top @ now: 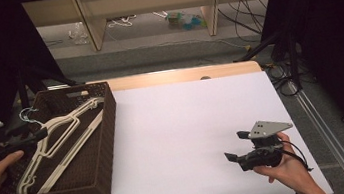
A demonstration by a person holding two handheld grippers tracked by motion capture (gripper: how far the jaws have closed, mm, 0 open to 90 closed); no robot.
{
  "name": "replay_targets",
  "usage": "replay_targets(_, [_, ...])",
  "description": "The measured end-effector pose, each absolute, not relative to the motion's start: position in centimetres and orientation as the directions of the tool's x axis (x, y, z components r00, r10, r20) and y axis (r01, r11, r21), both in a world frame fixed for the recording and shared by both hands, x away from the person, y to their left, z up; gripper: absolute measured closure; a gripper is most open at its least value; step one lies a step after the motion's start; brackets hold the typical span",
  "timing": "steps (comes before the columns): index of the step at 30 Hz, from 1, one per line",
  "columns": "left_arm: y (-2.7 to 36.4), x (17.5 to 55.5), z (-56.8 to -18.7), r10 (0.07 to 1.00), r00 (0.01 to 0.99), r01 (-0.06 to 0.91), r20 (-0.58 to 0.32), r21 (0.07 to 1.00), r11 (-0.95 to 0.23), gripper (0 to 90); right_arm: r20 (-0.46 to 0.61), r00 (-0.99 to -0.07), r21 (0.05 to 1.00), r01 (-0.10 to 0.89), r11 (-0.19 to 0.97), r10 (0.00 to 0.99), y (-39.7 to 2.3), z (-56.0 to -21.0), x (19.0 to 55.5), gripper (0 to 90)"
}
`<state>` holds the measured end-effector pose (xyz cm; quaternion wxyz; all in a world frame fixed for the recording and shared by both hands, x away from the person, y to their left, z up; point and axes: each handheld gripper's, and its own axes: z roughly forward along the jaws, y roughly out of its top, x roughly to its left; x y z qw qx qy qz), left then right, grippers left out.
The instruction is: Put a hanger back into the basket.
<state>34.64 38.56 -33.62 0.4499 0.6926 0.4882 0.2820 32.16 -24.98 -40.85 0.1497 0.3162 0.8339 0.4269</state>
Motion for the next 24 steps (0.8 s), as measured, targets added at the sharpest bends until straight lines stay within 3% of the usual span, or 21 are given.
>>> replay_targets(2, [37.5,33.6,-32.9,0.926,0.377,0.398,-0.03,0.908,-0.132,26.7,0.022,-0.752,0.814,0.396,0.425,0.658,-25.0,-40.8,32.1,18.4])
replay_targets(6, [33.9,31.6,-32.4,0.873,0.471,0.371,-0.126,0.926,-0.067,24.6,0.029,-0.738,0.838,0.385,0.386,0.674,-25.2,-40.6,32.1,18.0])
replay_targets(9, [30.7,30.3,-32.9,0.829,0.539,0.354,-0.145,0.933,-0.066,24.3,0.03,-0.728,0.852,0.377,0.363,0.685,-25.3,-40.5,32.0,17.7])
replay_targets(14, [25.9,29.1,-34.5,0.8,0.595,0.297,-0.075,0.945,-0.133,22.4,0.045,-0.724,0.873,0.363,0.325,0.688,-25.5,-40.3,31.6,16.6])
replay_targets(24, [20.8,28.7,-38.5,0.739,0.667,0.287,-0.096,0.948,-0.136,18.4,0.03,-0.713,0.897,0.329,0.297,0.701,-25.7,-40.1,30.9,16.2])
